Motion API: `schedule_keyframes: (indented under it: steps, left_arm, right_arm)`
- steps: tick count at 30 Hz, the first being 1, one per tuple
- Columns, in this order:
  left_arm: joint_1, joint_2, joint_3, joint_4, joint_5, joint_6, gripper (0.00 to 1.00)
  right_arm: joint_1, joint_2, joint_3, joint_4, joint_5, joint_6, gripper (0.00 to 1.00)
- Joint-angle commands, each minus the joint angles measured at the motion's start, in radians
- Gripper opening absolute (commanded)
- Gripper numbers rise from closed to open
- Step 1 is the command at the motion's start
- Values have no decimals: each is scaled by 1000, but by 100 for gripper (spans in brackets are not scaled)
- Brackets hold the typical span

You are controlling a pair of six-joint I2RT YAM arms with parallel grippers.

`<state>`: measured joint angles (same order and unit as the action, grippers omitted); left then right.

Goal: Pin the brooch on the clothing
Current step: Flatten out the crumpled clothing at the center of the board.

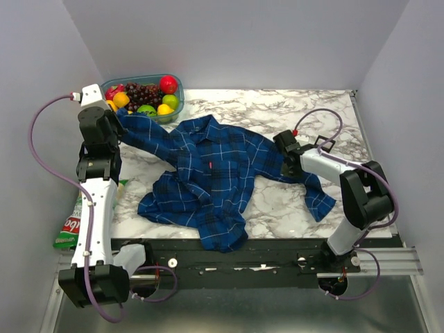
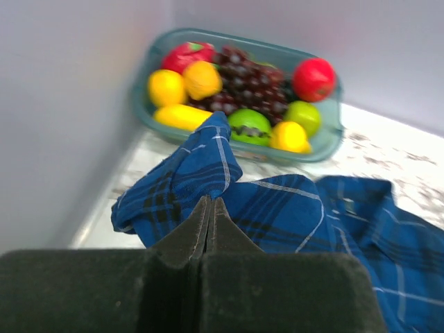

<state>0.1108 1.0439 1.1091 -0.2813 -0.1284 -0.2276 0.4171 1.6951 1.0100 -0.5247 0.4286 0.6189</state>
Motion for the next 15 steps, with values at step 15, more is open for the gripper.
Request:
schedule_keyframes:
  steps: [15]
  left_arm:
    - [148, 208, 138, -124, -298, 56, 0]
  right_arm:
    - [-104, -185, -132, -3, -31, 5, 1]
